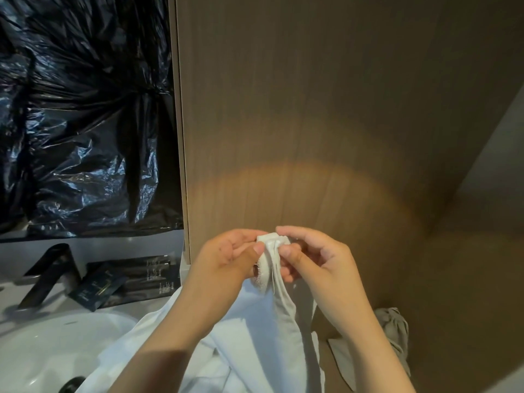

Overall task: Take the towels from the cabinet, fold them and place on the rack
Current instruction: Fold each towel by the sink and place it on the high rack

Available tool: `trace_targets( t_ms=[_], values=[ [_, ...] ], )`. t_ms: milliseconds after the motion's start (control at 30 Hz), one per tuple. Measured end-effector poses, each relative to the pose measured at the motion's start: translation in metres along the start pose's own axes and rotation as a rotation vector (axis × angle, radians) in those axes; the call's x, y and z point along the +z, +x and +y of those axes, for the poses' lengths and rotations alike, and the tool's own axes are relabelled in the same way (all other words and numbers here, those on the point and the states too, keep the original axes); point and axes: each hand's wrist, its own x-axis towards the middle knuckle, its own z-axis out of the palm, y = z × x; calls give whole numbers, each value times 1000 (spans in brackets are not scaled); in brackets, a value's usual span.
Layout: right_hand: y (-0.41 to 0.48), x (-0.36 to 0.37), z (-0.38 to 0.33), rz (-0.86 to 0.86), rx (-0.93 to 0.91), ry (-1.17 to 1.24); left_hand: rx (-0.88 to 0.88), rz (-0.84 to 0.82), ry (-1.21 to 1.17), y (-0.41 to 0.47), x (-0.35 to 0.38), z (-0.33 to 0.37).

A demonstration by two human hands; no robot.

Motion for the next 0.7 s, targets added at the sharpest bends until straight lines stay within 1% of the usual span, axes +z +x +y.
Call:
trace_targets(
  t_ms=[100, 300, 367, 467, 700],
  values=[
    [0, -2, 2, 23, -18, -69, 14, 0, 32, -1, 0, -2],
    [-1, -4, 6, 126, -96, -361, -6, 3, 37, -4, 1, -5],
    [1, -4, 6, 132, -110, -432, -10, 0, 44, -5, 2, -6],
    [0, -5, 6, 101, -145, -448, -10, 7, 45, -5, 2, -6],
    [-1, -3, 8, 94, -120, -413, 58, -39, 106, -8, 1, -5]
  ],
)
